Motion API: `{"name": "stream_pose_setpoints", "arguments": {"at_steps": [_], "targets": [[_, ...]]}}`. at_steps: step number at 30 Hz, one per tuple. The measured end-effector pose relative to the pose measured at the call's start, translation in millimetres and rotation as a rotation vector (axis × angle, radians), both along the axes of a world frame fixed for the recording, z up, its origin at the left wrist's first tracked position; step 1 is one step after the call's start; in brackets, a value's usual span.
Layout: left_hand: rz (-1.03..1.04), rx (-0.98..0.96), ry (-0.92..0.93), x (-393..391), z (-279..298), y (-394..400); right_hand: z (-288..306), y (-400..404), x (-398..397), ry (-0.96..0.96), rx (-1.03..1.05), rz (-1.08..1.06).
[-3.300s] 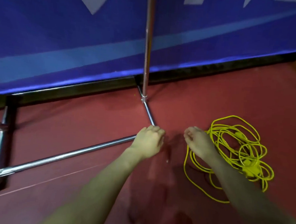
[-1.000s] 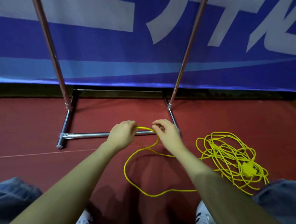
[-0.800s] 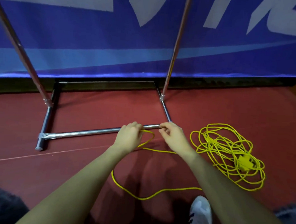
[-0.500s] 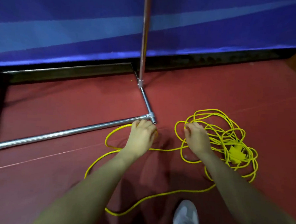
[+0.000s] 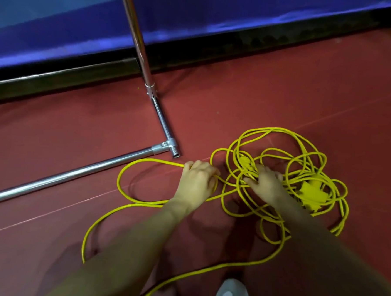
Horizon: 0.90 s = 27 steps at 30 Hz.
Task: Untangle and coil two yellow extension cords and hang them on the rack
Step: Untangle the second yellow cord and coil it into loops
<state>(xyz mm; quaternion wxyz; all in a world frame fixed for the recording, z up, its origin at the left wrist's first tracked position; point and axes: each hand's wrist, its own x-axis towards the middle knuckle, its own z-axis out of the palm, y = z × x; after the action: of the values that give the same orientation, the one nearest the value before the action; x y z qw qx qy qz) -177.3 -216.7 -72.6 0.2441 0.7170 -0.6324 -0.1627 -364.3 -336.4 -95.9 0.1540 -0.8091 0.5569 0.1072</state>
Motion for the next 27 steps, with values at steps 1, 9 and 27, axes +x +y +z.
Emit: {"name": "stream_pose_setpoints", "arguments": {"at_steps": [1,9,27], "targets": [[-0.021,0.026,0.003,-3.5,-1.7,-0.7,-2.6,3.4,-5.2,-0.113,0.001,-0.008],[0.069,0.131,0.034,-9.8,-17.5,18.1,-12.0,46.5,17.0,-0.501,0.026,0.051],[0.445,0.063,-0.103,122.1,-1.0,141.8,23.3,155.3,172.0,-0.596,0.001,0.182]]}}
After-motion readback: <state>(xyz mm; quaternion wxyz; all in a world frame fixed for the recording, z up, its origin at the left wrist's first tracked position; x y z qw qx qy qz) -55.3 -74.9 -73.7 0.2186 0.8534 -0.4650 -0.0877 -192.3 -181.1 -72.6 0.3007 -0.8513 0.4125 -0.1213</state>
